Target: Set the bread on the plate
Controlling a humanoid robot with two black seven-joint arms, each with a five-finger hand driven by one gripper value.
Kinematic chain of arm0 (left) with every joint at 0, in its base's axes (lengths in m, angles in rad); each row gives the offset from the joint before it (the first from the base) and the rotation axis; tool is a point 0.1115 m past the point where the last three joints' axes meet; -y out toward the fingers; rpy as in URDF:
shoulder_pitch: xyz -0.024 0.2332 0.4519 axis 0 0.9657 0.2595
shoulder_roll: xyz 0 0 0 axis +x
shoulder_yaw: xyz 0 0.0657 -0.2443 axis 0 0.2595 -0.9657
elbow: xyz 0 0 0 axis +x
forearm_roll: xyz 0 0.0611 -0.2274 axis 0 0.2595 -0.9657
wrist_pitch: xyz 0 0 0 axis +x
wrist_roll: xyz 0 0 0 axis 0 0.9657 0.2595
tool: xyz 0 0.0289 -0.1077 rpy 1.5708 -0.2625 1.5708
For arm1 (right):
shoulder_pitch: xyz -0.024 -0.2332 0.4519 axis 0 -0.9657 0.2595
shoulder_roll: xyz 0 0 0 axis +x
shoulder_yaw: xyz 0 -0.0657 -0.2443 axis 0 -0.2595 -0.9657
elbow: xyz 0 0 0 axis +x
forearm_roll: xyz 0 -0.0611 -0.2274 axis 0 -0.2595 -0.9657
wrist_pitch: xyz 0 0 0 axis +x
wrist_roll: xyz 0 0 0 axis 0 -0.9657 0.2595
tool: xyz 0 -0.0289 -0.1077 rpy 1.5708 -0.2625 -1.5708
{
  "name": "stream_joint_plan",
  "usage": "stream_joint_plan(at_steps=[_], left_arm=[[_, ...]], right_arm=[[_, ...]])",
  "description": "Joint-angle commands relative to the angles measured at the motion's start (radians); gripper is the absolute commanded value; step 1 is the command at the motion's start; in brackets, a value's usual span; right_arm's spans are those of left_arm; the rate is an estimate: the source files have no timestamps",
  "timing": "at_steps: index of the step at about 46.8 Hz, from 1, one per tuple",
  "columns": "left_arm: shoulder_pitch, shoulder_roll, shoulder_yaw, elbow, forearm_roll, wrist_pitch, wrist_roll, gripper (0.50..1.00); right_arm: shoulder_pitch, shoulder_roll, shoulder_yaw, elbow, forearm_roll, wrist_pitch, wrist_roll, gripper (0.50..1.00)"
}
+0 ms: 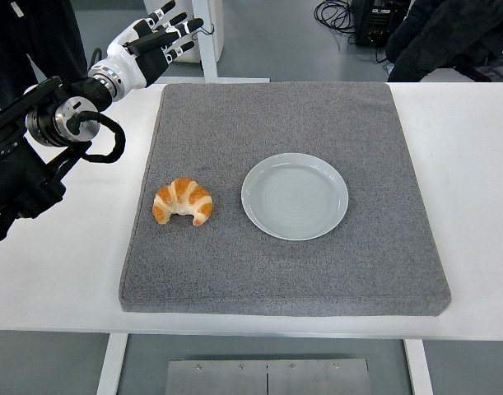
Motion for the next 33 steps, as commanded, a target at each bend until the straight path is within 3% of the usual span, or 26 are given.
stream_joint_plan(at_steps=[1, 13, 21, 33], left_arm=[[-0.003, 0.038, 0.040, -0.055, 0.000, 0.034, 0.003, 0.999], [-0.089, 0.215, 0.239, -0.236, 0.055, 0.008, 0.003, 0.999], [-0.147, 0.247, 0.296, -0.273, 0.191, 0.006, 0.003, 0.999], [-0.152, 0.334, 0.301, -0.436, 0.389, 0.012, 0.018, 1.000]], right_arm=[[0.000, 0.000, 0.000, 0.000, 0.000, 0.000, 0.000, 1.000], [0.000, 0.000, 0.000, 0.000, 0.000, 0.000, 0.000, 1.000], [0.000, 0.000, 0.000, 0.000, 0.000, 0.000, 0.000, 1.000], [0.000, 0.000, 0.000, 0.000, 0.000, 0.000, 0.000, 1.000]])
